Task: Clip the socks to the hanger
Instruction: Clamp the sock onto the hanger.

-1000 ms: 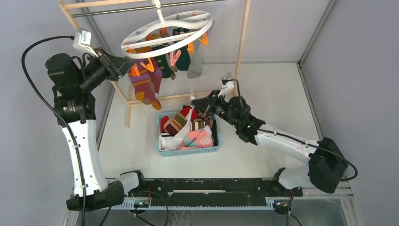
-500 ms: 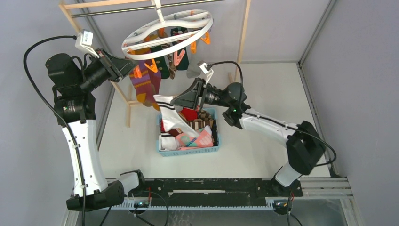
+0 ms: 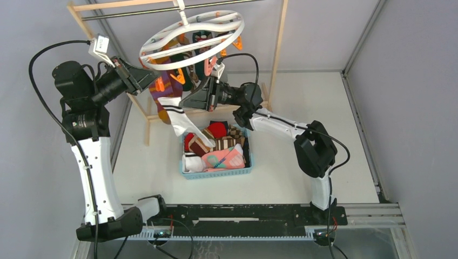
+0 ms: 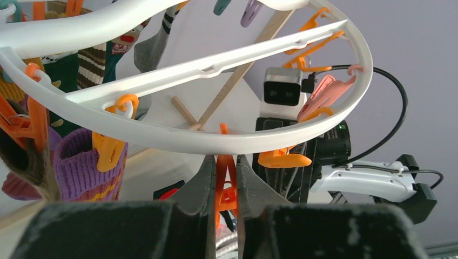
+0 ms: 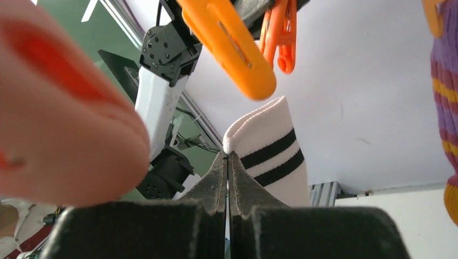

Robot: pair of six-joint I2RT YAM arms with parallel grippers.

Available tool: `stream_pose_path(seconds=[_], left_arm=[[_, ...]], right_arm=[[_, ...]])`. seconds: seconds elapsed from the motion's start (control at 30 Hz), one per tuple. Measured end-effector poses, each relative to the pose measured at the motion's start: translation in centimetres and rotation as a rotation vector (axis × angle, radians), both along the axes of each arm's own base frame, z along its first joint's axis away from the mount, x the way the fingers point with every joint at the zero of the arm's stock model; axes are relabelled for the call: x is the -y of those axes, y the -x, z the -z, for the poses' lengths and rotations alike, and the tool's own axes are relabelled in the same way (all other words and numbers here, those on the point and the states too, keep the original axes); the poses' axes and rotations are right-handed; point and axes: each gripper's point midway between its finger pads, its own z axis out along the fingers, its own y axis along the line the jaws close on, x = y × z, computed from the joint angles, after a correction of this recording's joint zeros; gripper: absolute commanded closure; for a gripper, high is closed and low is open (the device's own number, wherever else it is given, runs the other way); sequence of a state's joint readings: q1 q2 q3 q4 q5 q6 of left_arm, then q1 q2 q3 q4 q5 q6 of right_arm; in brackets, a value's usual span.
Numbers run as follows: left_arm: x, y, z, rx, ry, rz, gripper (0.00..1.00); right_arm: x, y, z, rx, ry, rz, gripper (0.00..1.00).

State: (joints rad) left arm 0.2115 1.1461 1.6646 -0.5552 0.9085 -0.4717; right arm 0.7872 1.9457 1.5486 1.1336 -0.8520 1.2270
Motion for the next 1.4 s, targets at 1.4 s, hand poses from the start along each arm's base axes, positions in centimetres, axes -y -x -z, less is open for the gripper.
stream_pose_path(seconds=[1.4], left_arm=[[0.5, 0.3, -0.3, -0.002, 0.023, 0.061, 1.0]], right_arm=[[-2.7, -3.5, -0.8, -0.072, -0.086, 0.108, 1.0]])
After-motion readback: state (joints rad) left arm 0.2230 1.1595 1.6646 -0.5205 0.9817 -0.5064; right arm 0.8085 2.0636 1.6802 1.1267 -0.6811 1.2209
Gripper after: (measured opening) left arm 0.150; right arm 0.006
